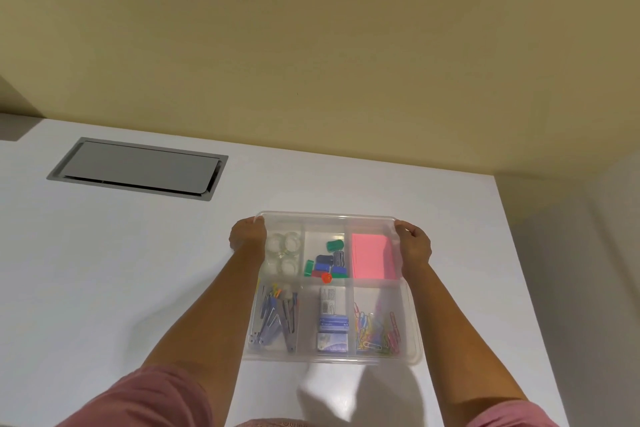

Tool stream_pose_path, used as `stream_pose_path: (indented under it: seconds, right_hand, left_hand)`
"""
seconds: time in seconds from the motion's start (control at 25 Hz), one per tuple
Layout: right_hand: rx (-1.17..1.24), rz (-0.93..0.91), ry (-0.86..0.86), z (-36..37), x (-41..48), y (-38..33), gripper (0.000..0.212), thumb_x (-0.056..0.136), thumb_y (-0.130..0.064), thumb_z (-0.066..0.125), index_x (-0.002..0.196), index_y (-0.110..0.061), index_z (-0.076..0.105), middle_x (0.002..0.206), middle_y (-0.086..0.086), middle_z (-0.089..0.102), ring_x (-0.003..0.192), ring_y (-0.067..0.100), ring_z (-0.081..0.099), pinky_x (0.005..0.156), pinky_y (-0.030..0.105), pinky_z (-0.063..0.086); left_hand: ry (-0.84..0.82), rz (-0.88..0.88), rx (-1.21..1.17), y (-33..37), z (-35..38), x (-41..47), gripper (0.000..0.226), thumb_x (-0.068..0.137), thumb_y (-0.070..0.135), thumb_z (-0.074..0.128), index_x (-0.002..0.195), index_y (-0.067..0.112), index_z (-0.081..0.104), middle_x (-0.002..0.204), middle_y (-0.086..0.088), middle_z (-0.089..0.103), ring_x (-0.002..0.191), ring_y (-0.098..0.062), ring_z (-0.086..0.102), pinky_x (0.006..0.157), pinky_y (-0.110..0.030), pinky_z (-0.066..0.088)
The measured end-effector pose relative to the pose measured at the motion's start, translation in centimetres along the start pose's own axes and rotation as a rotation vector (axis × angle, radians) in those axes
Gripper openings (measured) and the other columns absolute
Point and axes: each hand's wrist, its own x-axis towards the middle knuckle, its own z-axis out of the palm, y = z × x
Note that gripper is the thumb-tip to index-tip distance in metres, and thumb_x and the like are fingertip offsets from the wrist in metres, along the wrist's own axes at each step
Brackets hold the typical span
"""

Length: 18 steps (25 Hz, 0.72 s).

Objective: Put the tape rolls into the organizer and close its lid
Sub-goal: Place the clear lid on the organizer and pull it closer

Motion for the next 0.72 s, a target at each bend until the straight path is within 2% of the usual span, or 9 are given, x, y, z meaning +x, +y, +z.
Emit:
stream_pose_path:
  seconds: [0.12, 0.4, 0.56, 0.64, 0.72]
  right_hand:
    - [-0.043, -0.001, -0.064, -1.2, -0.9, 1.1, 0.033, 0.092, -0.025, 0.059, 0.119, -0.007, 0.062, 0.128, 0.011, 0.061, 0.112, 0.028, 0.055, 0.098, 0.038, 0.044]
    - [0.004, -0.013, -0.112, -4.2, -4.6, 4.9, 0.027, 0.09, -0.024, 0.06, 0.112, -0.009, 0.066, 0.122, 0.009, 0.065, 0.101, 0.021, 0.056, 0.094, 0.035, 0.045]
    - [0.003, -0.019, -0.102, -5.5, -6.8, 6.7, 0.026, 0.089, -0.027, 0.061, 0.11, -0.011, 0.067, 0.122, 0.008, 0.065, 0.109, 0.026, 0.058, 0.104, 0.043, 0.045]
    - [0.007, -0.028, -0.09, -6.1, -7.9, 7.5, 0.026, 0.09, -0.027, 0.061, 0.111, -0.011, 0.067, 0.122, 0.008, 0.065, 0.106, 0.024, 0.057, 0.104, 0.04, 0.044]
    - [0.015, -0.024, -0.078, -6.7, -9.1, 8.2, 0.028, 0.091, -0.027, 0.06, 0.113, -0.01, 0.066, 0.123, 0.008, 0.065, 0.112, 0.025, 0.057, 0.105, 0.038, 0.043]
  left_hand:
    - [0.033, 0.014, -0.061, -2.0, -1.1, -1.0, 0.031, 0.092, 0.019, 0.049, 0.108, 0.0, 0.066, 0.119, -0.023, 0.064, 0.112, -0.038, 0.059, 0.095, -0.041, 0.049]
    - [0.014, 0.043, -0.15, -6.6, -3.3, -4.1, 0.028, 0.092, 0.02, 0.053, 0.11, 0.004, 0.068, 0.11, -0.018, 0.066, 0.112, -0.035, 0.057, 0.091, -0.033, 0.046]
    - [0.012, 0.026, -0.173, -8.6, -4.3, -5.8, 0.028, 0.092, 0.021, 0.054, 0.112, 0.006, 0.068, 0.117, -0.018, 0.065, 0.112, -0.035, 0.056, 0.095, -0.034, 0.045]
    - [0.013, 0.023, -0.153, -9.6, -4.8, -6.5, 0.028, 0.092, 0.022, 0.054, 0.111, 0.006, 0.068, 0.116, -0.019, 0.066, 0.112, -0.035, 0.057, 0.094, -0.034, 0.045]
    - [0.001, 0.025, -0.118, -10.8, -5.2, -7.3, 0.028, 0.093, 0.025, 0.053, 0.103, 0.005, 0.069, 0.108, -0.02, 0.067, 0.109, -0.036, 0.057, 0.09, -0.034, 0.045]
